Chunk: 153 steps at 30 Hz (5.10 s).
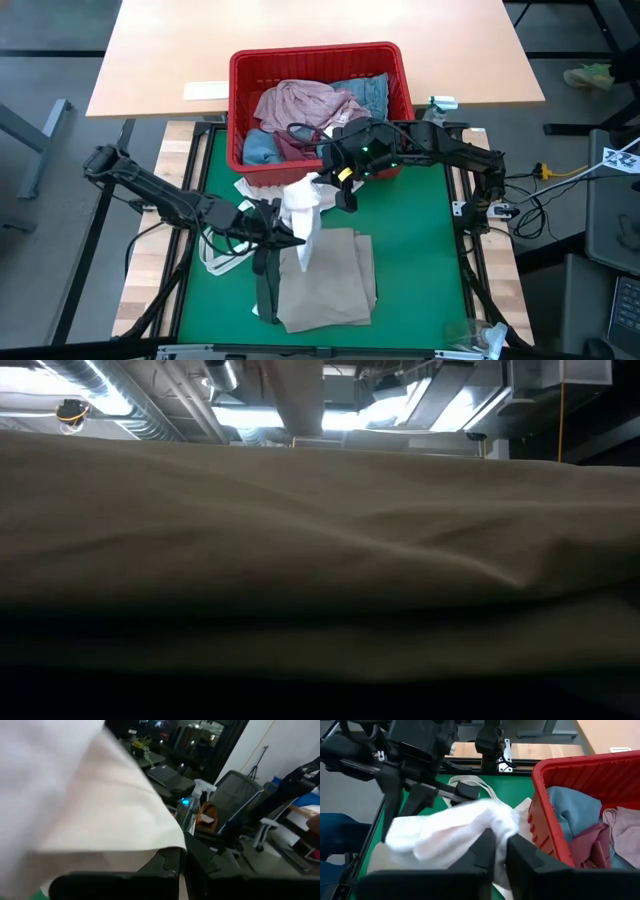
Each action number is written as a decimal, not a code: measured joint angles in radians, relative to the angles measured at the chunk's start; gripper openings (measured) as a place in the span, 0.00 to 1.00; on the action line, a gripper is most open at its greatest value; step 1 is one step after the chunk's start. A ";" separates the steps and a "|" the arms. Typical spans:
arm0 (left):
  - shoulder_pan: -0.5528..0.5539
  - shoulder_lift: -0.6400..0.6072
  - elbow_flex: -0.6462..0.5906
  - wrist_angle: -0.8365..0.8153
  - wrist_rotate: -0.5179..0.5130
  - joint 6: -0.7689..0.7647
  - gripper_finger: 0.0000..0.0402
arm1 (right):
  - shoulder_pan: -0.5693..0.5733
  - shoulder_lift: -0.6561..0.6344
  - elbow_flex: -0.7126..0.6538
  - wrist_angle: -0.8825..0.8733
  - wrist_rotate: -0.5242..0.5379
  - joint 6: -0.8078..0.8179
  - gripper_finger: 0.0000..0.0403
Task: Fold laundry
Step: Fold the pink panty
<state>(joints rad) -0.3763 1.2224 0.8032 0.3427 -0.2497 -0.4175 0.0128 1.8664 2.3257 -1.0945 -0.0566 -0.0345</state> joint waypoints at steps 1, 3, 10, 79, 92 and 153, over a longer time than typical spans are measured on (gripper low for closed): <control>0.000 0.008 0.000 0.017 0.002 0.000 0.01 | 0.000 0.000 0.000 -0.010 0.009 0.000 0.16; 0.000 0.021 0.000 0.051 0.002 0.000 0.01 | 0.000 0.000 0.000 -0.041 0.050 0.001 0.24; 0.000 0.028 0.000 0.078 -0.010 -0.003 0.01 | 0.000 0.000 0.000 -0.233 0.110 0.072 0.46; 0.003 0.028 0.000 0.054 -0.216 -0.018 0.02 | 0.523 0.050 -0.858 0.806 0.616 0.717 0.51; 0.002 0.028 0.000 0.054 -0.201 -0.018 0.02 | 0.448 0.050 -0.906 1.078 0.628 0.947 0.51; -0.042 0.027 0.000 -0.021 -0.175 -0.021 0.02 | 0.519 0.006 -0.906 0.976 0.925 1.056 0.51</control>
<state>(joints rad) -0.4188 1.2499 0.8032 0.3216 -0.4248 -0.4384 0.5316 1.8721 1.4200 -0.1189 0.8687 1.0218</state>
